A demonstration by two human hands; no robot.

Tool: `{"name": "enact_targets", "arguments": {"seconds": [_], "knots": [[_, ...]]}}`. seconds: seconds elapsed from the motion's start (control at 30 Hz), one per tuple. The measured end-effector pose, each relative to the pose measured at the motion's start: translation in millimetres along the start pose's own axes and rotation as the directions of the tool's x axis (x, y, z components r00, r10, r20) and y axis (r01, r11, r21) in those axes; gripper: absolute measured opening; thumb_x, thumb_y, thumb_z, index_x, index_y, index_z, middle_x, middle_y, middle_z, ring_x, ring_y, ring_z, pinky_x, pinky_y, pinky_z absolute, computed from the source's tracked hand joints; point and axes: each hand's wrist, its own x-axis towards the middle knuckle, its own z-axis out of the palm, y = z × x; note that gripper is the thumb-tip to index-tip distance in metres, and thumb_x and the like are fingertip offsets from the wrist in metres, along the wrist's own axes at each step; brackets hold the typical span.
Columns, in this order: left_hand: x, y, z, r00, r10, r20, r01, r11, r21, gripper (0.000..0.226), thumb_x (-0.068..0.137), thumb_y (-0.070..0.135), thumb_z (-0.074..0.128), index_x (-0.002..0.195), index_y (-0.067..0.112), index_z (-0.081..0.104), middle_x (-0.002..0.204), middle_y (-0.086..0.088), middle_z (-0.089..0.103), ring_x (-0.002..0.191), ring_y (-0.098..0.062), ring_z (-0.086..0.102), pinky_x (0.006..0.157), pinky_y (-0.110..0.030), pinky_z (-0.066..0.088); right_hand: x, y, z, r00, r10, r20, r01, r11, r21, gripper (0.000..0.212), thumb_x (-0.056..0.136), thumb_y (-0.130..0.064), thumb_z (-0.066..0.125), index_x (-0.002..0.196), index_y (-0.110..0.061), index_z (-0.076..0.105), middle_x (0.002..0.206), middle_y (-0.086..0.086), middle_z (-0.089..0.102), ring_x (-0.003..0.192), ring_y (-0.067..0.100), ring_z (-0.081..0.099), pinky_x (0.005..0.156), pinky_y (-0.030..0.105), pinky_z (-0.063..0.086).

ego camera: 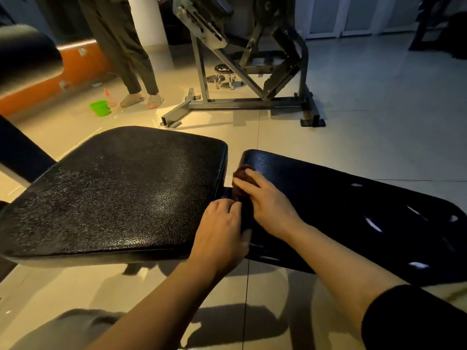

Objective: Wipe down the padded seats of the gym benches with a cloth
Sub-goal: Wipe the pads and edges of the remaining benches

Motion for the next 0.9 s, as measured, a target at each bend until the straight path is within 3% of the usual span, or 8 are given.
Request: {"name": "enact_targets", "arguments": {"seconds": [0.13, 0.2, 0.27, 0.43, 0.6, 0.77, 0.83, 0.9], "knots": [[-4.5, 11.9, 0.0, 1.000, 0.001, 0.013, -0.002, 0.999, 0.039, 0.053, 0.093, 0.038, 0.053, 0.138, 0.013, 0.042, 0.143, -0.006, 0.038, 0.133, -0.022, 0.028, 0.113, -0.029, 0.020, -15.4, 47.5, -21.4, 0.930, 0.342, -0.134, -0.338, 0.940, 0.051, 0.061, 0.093, 0.001, 0.046, 0.146, -0.029, 0.040, 0.159, -0.002, 0.021, 0.144, 0.023, 0.027, 0.116, 0.040, 0.030], [-6.1, 16.9, 2.0, 1.000, -0.004, 0.016, 0.003, 0.999, 0.038, 0.053, 0.094, 0.039, 0.051, 0.139, 0.014, 0.041, 0.147, -0.005, 0.033, 0.136, -0.021, 0.024, 0.114, -0.028, 0.017, -19.7, 48.0, -22.0, 0.896, 0.418, -0.150, -0.416, 0.908, 0.042, 0.061, 0.094, -0.001, 0.045, 0.148, -0.028, 0.036, 0.160, 0.000, 0.017, 0.145, 0.025, 0.025, 0.115, 0.042, 0.030], [-8.3, 23.4, 4.0, 1.000, 0.002, 0.015, -0.003, 1.000, 0.027, 0.052, 0.094, 0.038, 0.051, 0.140, 0.014, 0.041, 0.148, -0.005, 0.032, 0.138, -0.020, 0.022, 0.114, -0.028, 0.016, -23.6, 30.7, -14.1, 0.924, 0.358, -0.135, -0.360, 0.933, 0.007, 0.062, 0.095, -0.003, 0.047, 0.150, -0.028, 0.033, 0.161, 0.000, 0.013, 0.147, 0.024, 0.017, 0.117, 0.045, 0.028], [-11.9, 43.7, 8.1, 0.999, 0.037, -0.021, -0.037, 0.999, -0.003, 0.042, 0.095, 0.025, 0.049, 0.135, 0.015, 0.046, 0.143, -0.002, 0.040, 0.134, -0.017, 0.027, 0.113, -0.025, 0.019, -41.5, 0.1, -6.0, 1.000, 0.029, 0.006, -0.029, 0.998, 0.062, 0.054, 0.101, -0.012, 0.045, 0.149, -0.031, 0.031, 0.162, -0.004, 0.008, 0.149, 0.019, 0.006, 0.119, 0.042, 0.020], [-5.3, 65.1, 22.9, 0.999, 0.023, 0.039, -0.024, 0.999, 0.035, 0.049, 0.096, 0.033, 0.047, 0.144, 0.023, 0.037, 0.148, 0.001, 0.035, 0.138, -0.017, 0.023, 0.117, -0.033, 0.015, -56.7, 57.1, -29.0, 0.975, 0.217, -0.042, -0.219, 0.974, -0.058, 0.062, 0.096, -0.008, 0.050, 0.149, -0.036, 0.031, 0.161, -0.007, 0.013, 0.146, 0.019, 0.019, 0.112, 0.042, 0.035], [-4.7, 88.8, 39.9, 0.990, 0.032, 0.134, -0.044, 0.995, 0.086, 0.049, 0.097, 0.035, 0.045, 0.144, 0.026, 0.036, 0.151, 0.002, 0.030, 0.143, -0.018, 0.017, 0.121, -0.042, 0.004, -87.3, 113.1, -55.4, 0.858, 0.499, -0.123, -0.504, 0.864, -0.004, 0.069, 0.091, 0.003, 0.047, 0.151, -0.029, 0.031, 0.162, 0.000, 0.011, 0.145, 0.025, 0.023, 0.113, 0.039, 0.033], [-2.3, 101.5, 42.0, 0.989, 0.028, 0.148, -0.043, 0.994, 0.097, 0.049, 0.096, 0.034, 0.047, 0.143, 0.026, 0.037, 0.150, 0.001, 0.032, 0.142, -0.019, 0.020, 0.120, -0.040, 0.009, -93.6, 103.4, -55.0, 0.876, 0.474, -0.085, -0.474, 0.880, 0.021, 0.067, 0.091, 0.001, 0.047, 0.150, -0.028, 0.033, 0.162, 0.001, 0.011, 0.145, 0.026, 0.024, 0.114, 0.038, 0.031], [3.8, 115.3, 41.2, 0.987, 0.046, 0.153, -0.060, 0.994, 0.089, 0.046, 0.095, 0.030, 0.050, 0.140, 0.022, 0.042, 0.144, -0.001, 0.039, 0.133, -0.019, 0.033, 0.114, -0.034, 0.024, -101.8, 81.8, -48.8, 0.944, 0.331, -0.011, -0.330, 0.944, 0.024, 0.065, 0.092, -0.001, 0.050, 0.150, -0.027, 0.033, 0.162, 0.000, 0.011, 0.146, 0.025, 0.022, 0.116, 0.039, 0.028]]}}
